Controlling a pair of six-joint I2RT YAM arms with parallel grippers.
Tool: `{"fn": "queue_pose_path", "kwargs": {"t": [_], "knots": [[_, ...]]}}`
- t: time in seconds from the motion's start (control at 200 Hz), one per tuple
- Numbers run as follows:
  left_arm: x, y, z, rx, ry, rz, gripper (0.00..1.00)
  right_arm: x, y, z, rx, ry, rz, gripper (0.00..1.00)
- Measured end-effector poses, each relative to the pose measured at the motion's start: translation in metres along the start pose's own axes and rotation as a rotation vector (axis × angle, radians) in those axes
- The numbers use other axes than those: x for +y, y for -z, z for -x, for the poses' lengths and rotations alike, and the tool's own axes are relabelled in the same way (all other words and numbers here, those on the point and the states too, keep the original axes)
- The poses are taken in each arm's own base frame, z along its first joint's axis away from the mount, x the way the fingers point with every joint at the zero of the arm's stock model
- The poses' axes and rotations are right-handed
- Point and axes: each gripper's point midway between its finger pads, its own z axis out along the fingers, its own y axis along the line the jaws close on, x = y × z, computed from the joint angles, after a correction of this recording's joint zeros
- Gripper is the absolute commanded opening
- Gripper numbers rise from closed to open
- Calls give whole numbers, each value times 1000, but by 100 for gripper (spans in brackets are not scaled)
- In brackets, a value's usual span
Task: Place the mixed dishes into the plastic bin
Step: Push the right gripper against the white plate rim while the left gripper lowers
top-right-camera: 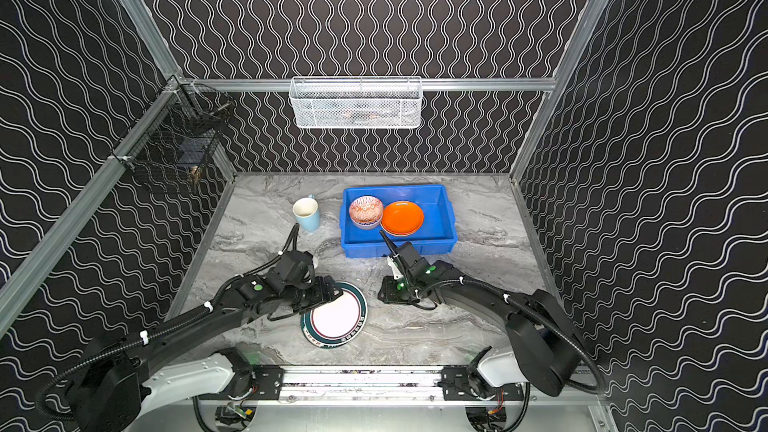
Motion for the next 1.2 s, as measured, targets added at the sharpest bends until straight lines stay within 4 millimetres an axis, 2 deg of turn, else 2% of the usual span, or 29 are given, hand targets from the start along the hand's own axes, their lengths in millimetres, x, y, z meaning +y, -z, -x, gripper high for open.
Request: {"fn": "queue_pose_path", "kwargs": {"t": [0.12, 0.23, 0.485, 0.721, 0.891, 1.076, 1.201], "knots": [[3, 9, 2, -21, -25, 26, 79, -2, 3, -1, 6, 14, -15, 43], [15, 18, -3, -34, -43, 52, 78, 0, 0, -2, 16, 33, -18, 43], [54, 22, -26, -26, -2, 123, 77, 28, -34, -23, 123, 124, -15, 43], [65, 23, -33, -28, 29, 128, 75, 34, -54, -27, 164, 131, -10, 41], [68, 20, -35, -23, 43, 133, 75, 32, -62, -28, 179, 127, -13, 33], [68, 20, -37, -14, 43, 125, 75, 34, -63, -27, 173, 104, 6, 13], [67, 19, -38, -7, 42, 122, 75, 37, -61, -25, 163, 73, 50, 6]]}}
